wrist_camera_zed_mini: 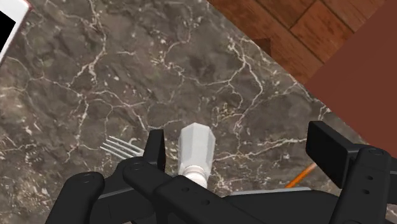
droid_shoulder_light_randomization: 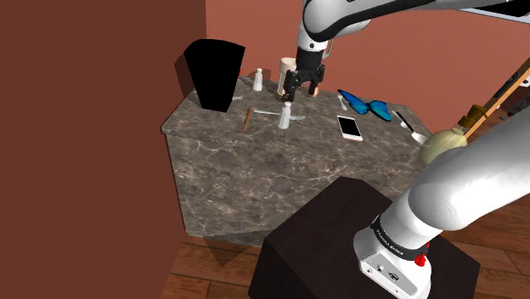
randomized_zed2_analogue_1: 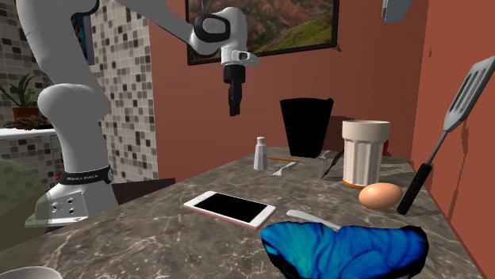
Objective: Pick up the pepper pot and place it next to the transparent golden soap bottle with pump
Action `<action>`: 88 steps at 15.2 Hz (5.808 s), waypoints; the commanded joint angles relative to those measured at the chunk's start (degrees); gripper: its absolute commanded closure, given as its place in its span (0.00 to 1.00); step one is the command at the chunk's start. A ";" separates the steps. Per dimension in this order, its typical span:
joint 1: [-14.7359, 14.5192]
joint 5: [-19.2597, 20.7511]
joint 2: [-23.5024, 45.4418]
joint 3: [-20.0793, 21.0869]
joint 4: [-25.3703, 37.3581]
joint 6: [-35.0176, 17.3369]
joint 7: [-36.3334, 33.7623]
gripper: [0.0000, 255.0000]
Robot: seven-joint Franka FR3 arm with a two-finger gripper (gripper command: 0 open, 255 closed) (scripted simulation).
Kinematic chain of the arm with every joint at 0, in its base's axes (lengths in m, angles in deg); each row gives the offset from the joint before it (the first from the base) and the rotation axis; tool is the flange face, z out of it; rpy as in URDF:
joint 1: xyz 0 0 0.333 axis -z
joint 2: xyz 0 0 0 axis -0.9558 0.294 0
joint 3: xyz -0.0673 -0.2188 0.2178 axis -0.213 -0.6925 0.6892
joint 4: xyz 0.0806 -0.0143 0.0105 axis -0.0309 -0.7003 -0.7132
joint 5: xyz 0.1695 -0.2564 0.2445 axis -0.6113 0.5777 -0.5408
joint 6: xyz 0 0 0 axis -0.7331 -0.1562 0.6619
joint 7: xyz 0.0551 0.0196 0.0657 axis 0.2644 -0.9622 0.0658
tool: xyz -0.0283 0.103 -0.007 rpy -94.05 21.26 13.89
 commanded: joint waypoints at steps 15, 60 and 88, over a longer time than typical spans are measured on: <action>2.19 1.59 20.60 -1.85 7.12 -15.35 -3.73 0.00; 1.98 0.55 13.17 -1.62 19.23 4.11 -1.69 1.00; 1.82 0.12 14.64 -1.43 42.68 26.01 0.28 1.00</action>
